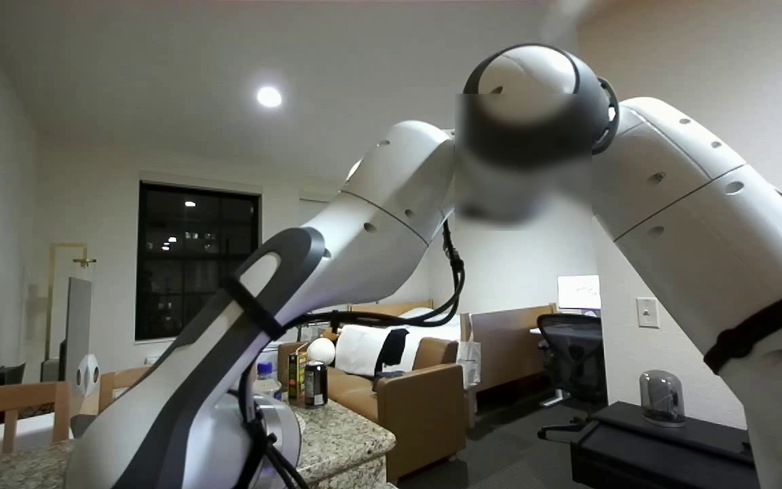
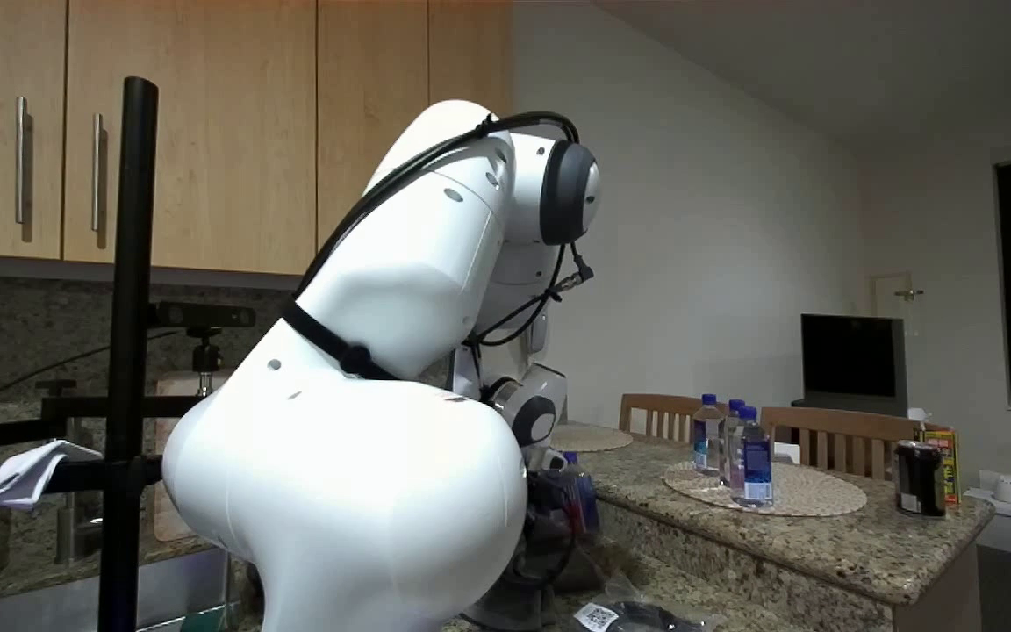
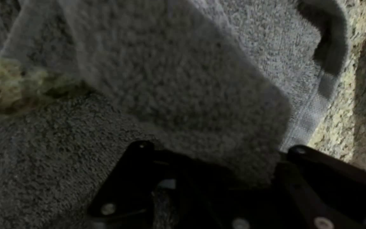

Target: Move the grey towel to the right.

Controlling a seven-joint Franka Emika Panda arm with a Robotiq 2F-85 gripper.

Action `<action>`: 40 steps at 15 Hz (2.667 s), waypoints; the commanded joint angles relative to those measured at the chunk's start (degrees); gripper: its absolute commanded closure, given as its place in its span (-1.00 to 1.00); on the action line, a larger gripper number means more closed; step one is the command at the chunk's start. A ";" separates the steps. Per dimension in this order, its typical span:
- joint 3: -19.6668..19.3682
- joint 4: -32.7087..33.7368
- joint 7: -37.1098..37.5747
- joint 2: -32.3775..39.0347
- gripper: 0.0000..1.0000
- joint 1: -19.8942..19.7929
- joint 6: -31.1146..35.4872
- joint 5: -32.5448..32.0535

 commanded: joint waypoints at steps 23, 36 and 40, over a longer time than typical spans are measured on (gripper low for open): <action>-16.05 0.76 19.21 -15.49 0.83 -5.63 -25.41 -19.65; -18.35 -3.07 19.57 -11.08 0.83 -9.58 -38.49 -14.93; -19.03 -3.74 19.52 -9.58 0.24 -9.76 -36.00 -15.04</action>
